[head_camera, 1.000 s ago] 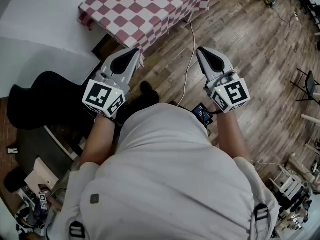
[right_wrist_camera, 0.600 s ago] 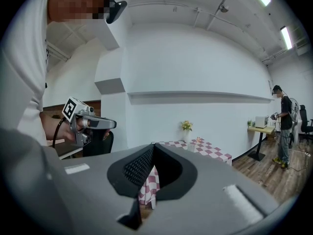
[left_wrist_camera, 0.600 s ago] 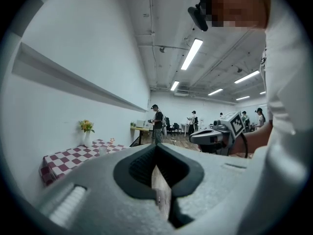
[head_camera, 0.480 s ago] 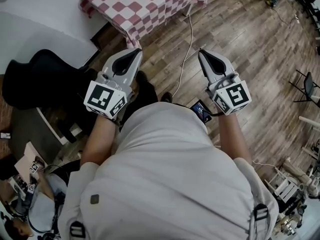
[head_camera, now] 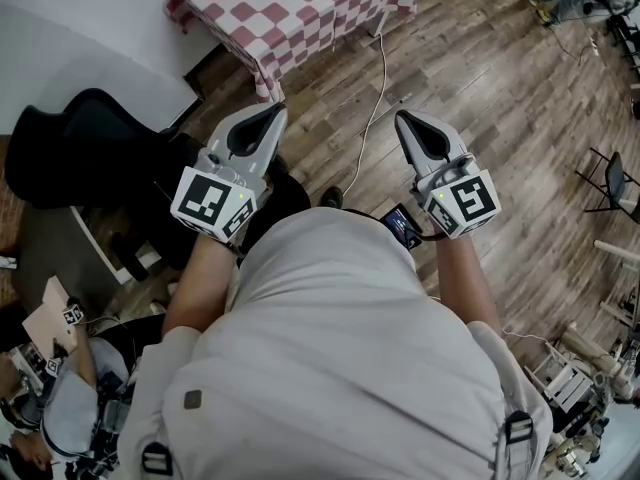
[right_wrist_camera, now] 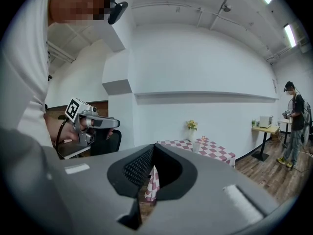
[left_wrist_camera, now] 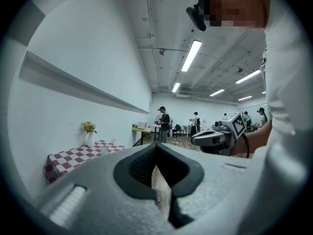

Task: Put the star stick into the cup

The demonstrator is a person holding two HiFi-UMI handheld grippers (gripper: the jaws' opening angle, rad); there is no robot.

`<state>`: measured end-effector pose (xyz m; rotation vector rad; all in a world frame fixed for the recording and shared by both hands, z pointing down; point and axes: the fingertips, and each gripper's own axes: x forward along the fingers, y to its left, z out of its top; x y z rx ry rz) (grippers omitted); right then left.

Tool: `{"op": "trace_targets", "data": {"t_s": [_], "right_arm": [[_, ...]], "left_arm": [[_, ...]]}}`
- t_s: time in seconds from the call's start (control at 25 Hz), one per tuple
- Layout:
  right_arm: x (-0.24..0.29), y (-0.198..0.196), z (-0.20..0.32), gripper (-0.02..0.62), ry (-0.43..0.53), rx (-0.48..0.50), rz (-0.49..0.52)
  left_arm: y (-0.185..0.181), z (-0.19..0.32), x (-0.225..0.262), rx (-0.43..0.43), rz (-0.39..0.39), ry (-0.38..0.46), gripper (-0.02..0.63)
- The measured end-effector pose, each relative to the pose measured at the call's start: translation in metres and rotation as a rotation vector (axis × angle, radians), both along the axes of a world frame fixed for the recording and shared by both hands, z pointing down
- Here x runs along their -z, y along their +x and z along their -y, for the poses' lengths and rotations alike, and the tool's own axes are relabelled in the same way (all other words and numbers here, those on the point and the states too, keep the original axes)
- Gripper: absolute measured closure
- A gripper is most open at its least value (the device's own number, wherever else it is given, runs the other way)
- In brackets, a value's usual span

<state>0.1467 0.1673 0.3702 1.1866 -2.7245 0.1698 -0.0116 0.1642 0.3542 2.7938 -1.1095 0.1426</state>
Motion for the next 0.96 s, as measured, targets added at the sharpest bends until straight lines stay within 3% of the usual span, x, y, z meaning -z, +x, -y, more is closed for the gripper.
{"op": "trace_targets", "data": {"t_s": [0.96], "right_arm": [[0.005, -0.009, -0.001, 0.586, 0.006, 0.041, -0.016]], "left_arm": [[0.0, -0.004, 0.008, -0.01, 0.002, 0.002, 0.604]]}}
